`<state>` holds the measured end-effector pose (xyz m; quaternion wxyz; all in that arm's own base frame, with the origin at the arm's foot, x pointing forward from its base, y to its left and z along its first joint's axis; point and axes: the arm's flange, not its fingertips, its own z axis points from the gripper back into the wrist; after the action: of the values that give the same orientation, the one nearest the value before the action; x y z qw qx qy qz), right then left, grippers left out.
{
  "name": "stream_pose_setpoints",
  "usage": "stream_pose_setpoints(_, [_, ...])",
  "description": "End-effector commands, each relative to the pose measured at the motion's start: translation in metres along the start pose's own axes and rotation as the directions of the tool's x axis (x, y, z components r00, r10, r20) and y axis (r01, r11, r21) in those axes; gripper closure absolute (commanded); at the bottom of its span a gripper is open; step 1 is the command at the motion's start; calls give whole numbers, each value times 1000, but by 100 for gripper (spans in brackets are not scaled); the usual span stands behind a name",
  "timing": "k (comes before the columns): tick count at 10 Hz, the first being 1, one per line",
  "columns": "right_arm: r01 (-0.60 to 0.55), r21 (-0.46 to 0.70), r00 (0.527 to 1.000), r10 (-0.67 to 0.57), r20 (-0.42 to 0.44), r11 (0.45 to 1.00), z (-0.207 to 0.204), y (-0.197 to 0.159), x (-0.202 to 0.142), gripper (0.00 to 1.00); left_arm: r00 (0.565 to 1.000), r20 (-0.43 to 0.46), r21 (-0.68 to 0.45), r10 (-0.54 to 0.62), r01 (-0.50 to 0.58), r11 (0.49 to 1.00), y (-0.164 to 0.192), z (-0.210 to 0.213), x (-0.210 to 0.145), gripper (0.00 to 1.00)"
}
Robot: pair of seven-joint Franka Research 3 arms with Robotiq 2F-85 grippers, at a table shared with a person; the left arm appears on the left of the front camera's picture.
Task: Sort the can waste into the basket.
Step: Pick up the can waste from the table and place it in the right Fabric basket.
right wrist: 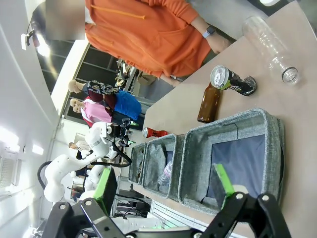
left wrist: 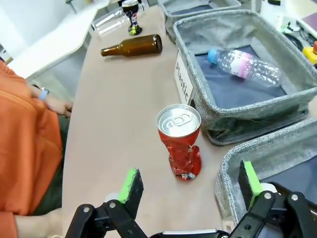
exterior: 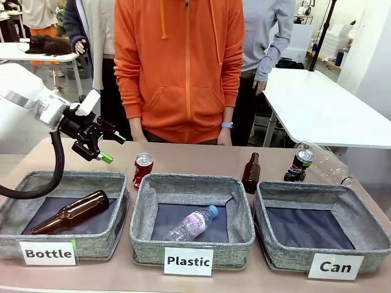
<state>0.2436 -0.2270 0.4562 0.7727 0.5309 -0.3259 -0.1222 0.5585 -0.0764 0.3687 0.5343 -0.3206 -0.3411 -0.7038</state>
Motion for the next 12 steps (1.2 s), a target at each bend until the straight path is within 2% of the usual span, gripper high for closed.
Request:
stream_pose_setpoints(1, [-26,23,1000,26,17,999,0,0,2,0,999,42,-5,-4,4,1000,6,-11,-5,0])
stream_pose_setpoints(3, [-26,23,1000,26,17,999,0,0,2,0,997,76,4,26,-27,1000,18,-22,-7,0])
stream_pose_setpoints(7, [-26,23,1000,26,17,999,0,0,2,0,997,66,-6,27,-26,1000,34,-46,-15,0])
stream_pose_setpoints(12, [-26,23,1000,26,17,999,0,0,2,0,997,17,10,76,-76,997,46,-69,-26,0])
